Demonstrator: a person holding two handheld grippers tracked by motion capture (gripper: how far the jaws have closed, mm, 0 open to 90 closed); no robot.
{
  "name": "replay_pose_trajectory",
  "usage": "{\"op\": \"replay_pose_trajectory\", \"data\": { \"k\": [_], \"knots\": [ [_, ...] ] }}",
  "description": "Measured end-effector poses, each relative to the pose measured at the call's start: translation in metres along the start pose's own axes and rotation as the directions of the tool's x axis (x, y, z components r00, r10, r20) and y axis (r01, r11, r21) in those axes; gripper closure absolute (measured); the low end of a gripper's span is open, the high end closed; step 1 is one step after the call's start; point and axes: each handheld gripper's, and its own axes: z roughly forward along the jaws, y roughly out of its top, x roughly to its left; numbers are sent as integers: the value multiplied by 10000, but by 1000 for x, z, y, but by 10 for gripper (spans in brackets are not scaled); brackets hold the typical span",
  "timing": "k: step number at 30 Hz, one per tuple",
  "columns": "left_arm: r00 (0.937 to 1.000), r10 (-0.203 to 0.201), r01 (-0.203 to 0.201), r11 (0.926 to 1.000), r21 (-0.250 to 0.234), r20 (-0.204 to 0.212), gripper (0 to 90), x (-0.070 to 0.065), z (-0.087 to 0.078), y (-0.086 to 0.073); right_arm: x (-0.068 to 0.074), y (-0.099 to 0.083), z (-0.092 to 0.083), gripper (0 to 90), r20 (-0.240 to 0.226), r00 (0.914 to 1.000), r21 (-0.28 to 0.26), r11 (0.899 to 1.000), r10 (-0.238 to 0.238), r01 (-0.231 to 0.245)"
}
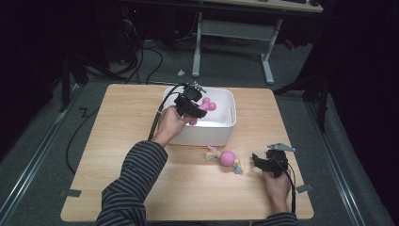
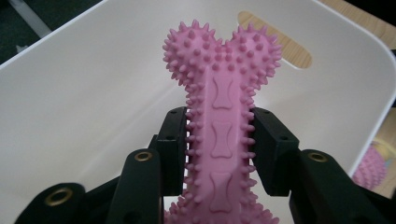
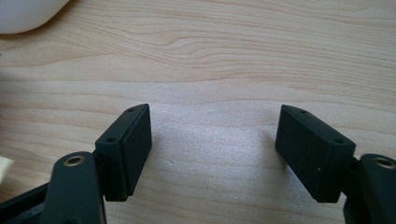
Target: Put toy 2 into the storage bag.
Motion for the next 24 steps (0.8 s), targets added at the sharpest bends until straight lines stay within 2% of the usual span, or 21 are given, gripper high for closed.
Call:
{"op": "replay_pose_trajectory", "data": {
  "k": [2,9,13,21,24],
  "knots": [
    [10000,16,-18,9999,130,95,592,0,4,-1,0,0,0,275,3,10000,0,10000,0,0],
    [10000,60,-59,9994,335,-37,590,-2,14,-3,0,0,0,275,6,10000,-16,10000,-16,16],
    [9999,129,-132,9984,551,50,589,-4,21,-4,0,0,0,275,11,10000,-15,10000,-11,11],
    [9999,-85,79,9974,722,87,578,-1,21,-5,0,0,0,275,16,10000,-21,10000,-13,13],
    [9997,-176,165,9983,566,186,544,1,20,-5,0,0,0,275,18,10000,-19,10000,-11,11]
  ]
}}
